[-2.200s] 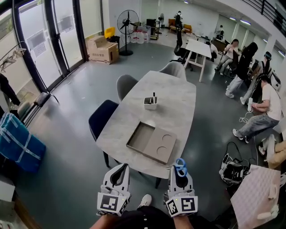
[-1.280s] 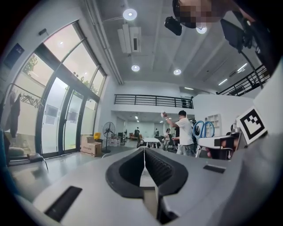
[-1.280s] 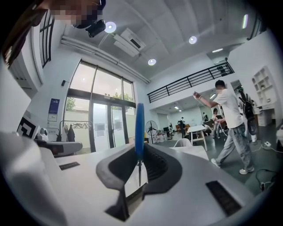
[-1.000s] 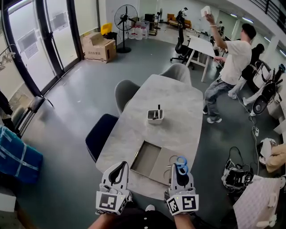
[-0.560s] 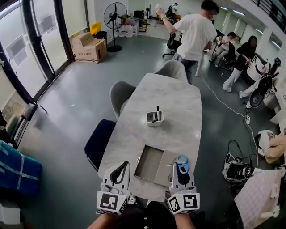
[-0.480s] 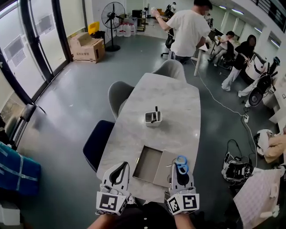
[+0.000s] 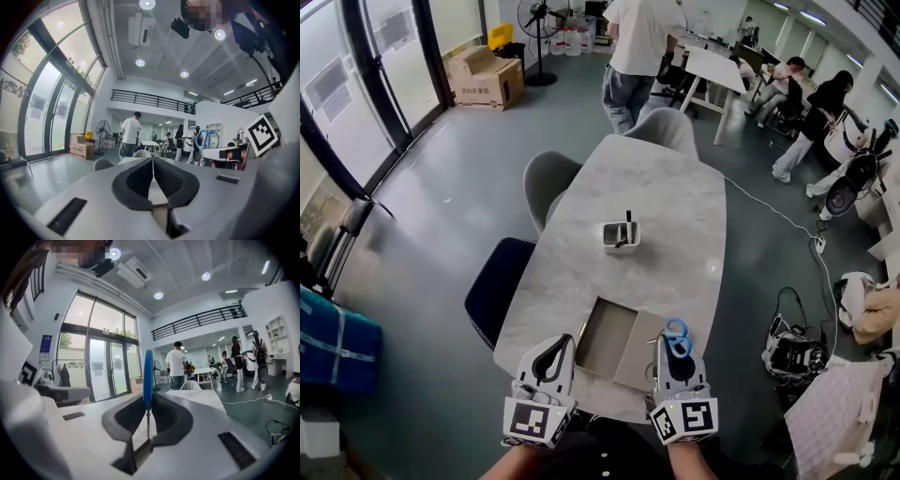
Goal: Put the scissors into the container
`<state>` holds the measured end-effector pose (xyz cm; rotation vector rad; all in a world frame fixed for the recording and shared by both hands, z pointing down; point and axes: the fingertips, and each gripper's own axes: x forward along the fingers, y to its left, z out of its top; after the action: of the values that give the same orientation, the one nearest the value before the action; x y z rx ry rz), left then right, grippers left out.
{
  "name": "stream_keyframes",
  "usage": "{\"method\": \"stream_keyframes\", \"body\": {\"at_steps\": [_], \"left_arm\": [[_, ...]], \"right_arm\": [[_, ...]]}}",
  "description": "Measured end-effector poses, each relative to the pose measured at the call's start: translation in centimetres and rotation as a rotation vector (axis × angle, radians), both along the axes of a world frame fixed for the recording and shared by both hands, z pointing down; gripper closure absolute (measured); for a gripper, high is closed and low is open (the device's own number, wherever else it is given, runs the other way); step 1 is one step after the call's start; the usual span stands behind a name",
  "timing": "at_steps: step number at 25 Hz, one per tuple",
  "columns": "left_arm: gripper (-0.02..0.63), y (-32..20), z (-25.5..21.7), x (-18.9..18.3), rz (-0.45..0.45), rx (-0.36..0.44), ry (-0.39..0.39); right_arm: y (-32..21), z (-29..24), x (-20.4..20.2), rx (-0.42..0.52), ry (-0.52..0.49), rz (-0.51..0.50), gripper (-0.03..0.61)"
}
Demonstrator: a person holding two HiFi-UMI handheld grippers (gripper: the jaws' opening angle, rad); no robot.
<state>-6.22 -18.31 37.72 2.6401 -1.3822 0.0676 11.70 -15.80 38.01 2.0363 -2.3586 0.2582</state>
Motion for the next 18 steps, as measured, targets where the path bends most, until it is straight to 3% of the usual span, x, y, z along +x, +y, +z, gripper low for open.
{"method": "stream_keyframes", "body": {"at_steps": [7, 18], "left_arm": [[0.598, -0.6, 2.4, 0.7, 0.003, -0.056, -0.025], [0.598, -1.3, 8.7, 2.2, -0.008, -0.225, -0.046]], "right_arm": [[-1.6, 2.6, -0.7, -0.025, 0.06, -0.089, 0.545], [-3.0, 11.6, -5.7, -0.183, 0.445, -0.493, 0.543]]}}
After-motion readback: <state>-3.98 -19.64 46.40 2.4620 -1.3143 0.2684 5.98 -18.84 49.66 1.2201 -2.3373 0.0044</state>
